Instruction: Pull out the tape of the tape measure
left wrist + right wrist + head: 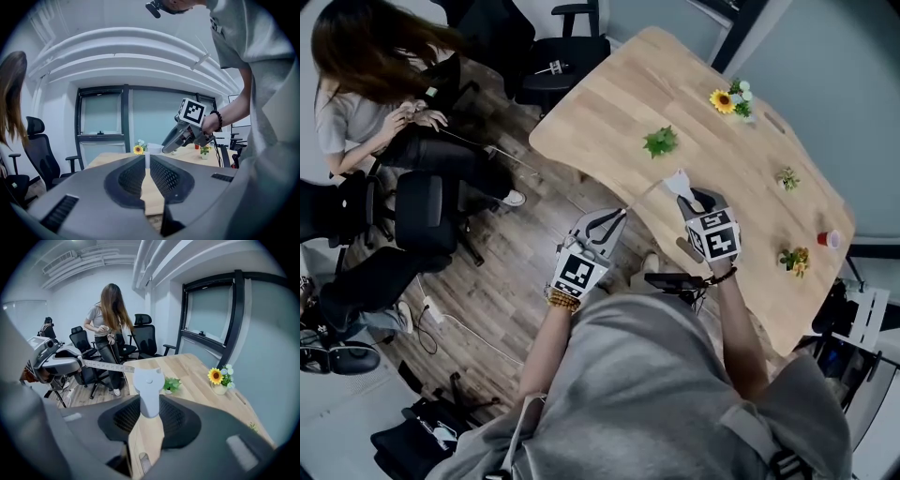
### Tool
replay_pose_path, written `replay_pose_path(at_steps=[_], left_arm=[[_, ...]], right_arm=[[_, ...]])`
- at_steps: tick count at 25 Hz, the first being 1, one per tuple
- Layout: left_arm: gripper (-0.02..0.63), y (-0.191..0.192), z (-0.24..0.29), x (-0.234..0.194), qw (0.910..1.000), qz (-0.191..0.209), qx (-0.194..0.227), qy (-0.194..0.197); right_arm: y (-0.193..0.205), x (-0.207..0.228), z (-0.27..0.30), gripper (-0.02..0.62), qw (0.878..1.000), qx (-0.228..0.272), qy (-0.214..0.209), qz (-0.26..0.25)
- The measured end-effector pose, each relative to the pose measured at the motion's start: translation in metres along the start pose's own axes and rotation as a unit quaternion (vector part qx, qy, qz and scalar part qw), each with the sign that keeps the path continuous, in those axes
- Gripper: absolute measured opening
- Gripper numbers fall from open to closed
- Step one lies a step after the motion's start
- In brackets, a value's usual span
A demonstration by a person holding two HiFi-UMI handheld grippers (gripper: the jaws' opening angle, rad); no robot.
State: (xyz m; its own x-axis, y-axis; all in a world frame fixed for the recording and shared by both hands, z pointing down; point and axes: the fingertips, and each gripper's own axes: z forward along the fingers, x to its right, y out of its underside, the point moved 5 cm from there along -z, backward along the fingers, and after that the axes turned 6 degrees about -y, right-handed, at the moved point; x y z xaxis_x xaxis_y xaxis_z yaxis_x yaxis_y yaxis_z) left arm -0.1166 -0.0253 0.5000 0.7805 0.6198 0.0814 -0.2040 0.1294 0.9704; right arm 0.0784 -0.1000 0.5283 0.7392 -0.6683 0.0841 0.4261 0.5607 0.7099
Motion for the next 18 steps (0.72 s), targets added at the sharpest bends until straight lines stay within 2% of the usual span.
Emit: replay_pose_path(at_steps=[18], left_arm=[[0.037,0.004,-0.007,-0.007,0.9998,-0.013,-0.002,-0.017]], right_arm=[[-0.001,0.011,0.005,0.132,1.000,-0.003,0.010,0.001]])
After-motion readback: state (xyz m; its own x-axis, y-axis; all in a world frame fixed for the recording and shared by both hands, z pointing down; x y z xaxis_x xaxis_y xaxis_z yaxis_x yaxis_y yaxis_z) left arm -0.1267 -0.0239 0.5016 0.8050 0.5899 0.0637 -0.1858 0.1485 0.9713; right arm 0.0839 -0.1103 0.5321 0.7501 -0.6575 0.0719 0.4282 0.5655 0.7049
